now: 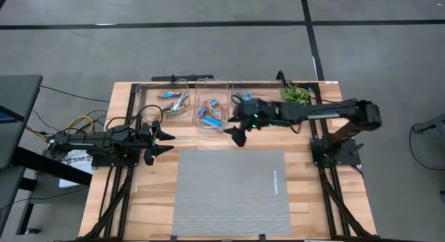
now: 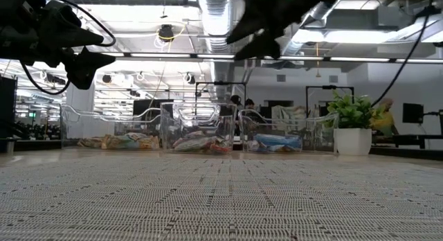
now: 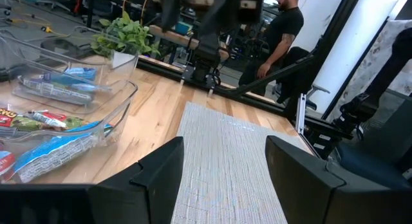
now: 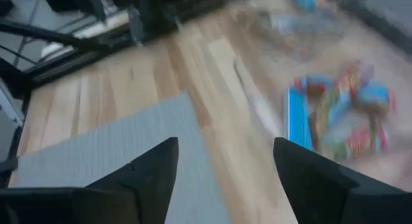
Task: Pick and place Granola Bars by type
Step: Return to Home Position
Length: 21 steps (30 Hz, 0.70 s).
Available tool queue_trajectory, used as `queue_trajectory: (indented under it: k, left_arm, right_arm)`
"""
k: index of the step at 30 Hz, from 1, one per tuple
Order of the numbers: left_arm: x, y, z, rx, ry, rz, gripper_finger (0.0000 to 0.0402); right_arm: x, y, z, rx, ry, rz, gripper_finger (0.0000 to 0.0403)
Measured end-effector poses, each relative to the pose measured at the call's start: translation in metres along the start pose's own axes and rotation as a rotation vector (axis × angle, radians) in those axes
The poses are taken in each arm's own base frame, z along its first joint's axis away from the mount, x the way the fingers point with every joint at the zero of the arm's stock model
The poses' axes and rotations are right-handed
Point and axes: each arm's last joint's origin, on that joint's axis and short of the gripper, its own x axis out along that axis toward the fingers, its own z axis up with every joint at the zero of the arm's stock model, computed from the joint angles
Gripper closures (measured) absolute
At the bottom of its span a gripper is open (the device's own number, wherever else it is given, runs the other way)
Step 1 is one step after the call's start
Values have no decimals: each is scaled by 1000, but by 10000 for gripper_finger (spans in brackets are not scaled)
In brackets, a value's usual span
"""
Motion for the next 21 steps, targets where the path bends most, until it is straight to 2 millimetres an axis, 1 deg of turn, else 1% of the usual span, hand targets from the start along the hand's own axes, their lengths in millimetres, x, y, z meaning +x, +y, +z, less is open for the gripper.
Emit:
queue_trajectory:
  k: [4,7,10,12,16,18,21]
  left_arm:
    - [0,0,0,0,0,0,190]
    - [0,0,0,0,0,0,190]
    - [0,0,0,0,0,0,190]
    - [0,0,0,0,0,0,190]
    - [0,0,0,0,0,0,190]
    - [0,0,0,0,0,0,190]
    - [0,0,0,0,0,1,190]
  right_arm:
    - [-17,1,-31,50,4,4,154]
    - [-32,2,-52,32,-43,34,154]
    - [-45,-1,-80,-7,-56,54,154]
    - [-57,-5,-96,-10,-84,69,154]
    - [-78,-7,-125,52,-128,118,154]
    - [-85,-7,-139,35,-137,142,154]
    - [-92,-9,-160,-45,-146,165,154]
